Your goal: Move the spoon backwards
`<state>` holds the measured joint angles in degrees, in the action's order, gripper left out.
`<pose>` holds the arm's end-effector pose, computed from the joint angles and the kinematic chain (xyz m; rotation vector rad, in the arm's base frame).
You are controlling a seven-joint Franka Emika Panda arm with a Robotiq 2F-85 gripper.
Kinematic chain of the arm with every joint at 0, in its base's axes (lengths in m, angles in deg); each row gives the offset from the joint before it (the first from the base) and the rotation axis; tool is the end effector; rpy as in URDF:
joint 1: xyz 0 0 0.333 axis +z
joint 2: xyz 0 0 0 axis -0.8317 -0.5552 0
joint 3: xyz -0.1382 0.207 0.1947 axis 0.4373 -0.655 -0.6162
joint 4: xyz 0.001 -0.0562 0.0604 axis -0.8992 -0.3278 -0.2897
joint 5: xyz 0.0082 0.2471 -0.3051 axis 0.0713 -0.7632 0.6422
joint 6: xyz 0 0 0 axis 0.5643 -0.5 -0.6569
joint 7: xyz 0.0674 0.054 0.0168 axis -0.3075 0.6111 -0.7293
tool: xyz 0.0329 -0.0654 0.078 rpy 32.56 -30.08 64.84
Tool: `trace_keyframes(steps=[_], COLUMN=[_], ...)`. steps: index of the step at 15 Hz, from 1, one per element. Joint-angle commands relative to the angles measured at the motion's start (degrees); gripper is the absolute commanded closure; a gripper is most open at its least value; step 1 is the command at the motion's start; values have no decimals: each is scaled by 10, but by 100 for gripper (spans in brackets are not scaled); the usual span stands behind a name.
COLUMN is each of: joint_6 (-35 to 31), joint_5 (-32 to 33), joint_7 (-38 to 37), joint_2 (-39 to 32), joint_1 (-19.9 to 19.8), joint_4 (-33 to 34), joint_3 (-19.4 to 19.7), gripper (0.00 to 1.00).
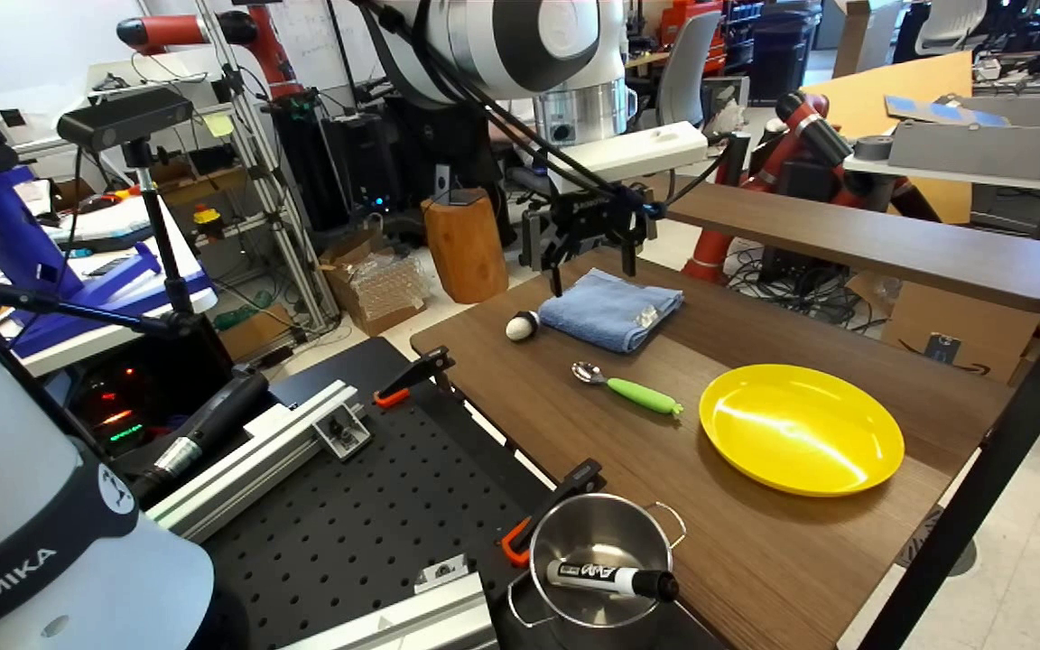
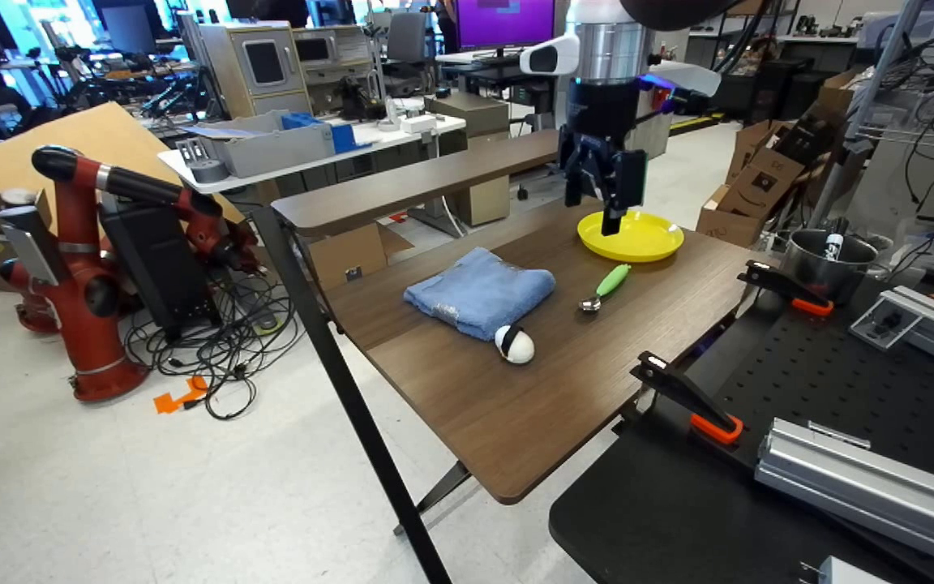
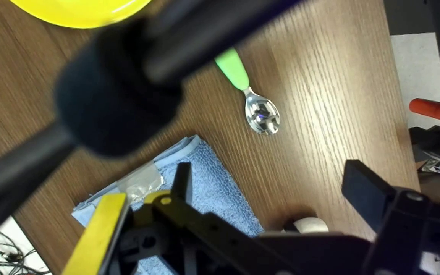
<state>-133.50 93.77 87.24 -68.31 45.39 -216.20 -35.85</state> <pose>0.5171 0.0387 0.2181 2.5370 1.7787 -0.0053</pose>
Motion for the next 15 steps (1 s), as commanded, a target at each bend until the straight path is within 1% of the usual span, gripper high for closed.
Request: trace_keyframes(steps=[1,6,8,11,15], joint_6=[-1,5,6,6,-2], joint_5=[6,65,107,139,164], joint_7=[-12,-40,-63,-69,-57], joint_2=[1,-22,-32,-55,-90], joint_1=[42,92,113,124,125], joint_4=[0,10,15,26,43], joint_3=[41,80,97,106,116], gripper=[0,0,0,0,0])
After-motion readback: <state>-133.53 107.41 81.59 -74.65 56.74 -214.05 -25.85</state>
